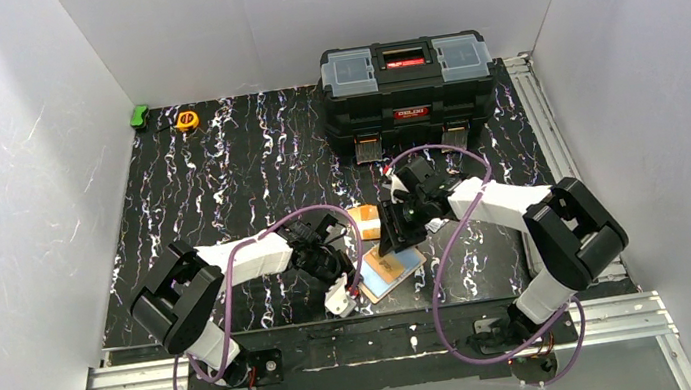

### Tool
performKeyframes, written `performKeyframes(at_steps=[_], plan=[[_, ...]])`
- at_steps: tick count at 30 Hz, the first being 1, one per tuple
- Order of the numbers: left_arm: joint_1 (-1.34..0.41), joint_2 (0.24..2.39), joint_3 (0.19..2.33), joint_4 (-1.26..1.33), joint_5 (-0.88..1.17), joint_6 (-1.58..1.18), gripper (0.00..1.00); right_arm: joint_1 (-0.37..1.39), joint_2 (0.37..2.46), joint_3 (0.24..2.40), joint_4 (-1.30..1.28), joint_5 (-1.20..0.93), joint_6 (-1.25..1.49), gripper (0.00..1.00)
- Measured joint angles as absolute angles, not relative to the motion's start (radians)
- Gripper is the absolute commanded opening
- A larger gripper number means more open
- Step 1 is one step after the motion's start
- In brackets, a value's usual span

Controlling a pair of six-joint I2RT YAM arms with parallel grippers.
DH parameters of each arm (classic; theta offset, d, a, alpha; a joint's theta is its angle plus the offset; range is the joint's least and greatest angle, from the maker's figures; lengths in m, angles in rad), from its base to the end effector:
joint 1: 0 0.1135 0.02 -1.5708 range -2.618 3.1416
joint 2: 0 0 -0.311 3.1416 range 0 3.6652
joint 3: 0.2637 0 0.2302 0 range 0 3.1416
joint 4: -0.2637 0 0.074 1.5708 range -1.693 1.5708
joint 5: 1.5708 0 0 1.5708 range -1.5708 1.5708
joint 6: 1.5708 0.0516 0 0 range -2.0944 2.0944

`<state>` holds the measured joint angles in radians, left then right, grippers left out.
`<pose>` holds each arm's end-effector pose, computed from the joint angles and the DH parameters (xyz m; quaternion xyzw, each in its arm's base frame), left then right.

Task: Put the credit cards into the card holder
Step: Insert the credit card into the card holder.

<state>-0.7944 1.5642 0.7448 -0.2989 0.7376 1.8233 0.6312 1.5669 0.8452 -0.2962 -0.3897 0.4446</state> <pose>0.1592 -0.2116 0.2022 0.8989 0.1573 -0.2029 0.3550 0.2219 0.1865 0.2191 -0.1405 0.9348 0.2972 0.1345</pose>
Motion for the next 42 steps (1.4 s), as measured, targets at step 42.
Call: performKeyframes(at_steps=[42], plan=[[-0.794,1.539,0.700,-0.228,0.738,1.802,0.17,0.746,1.686,0.906,-0.296,-0.479,0.398,0.48]])
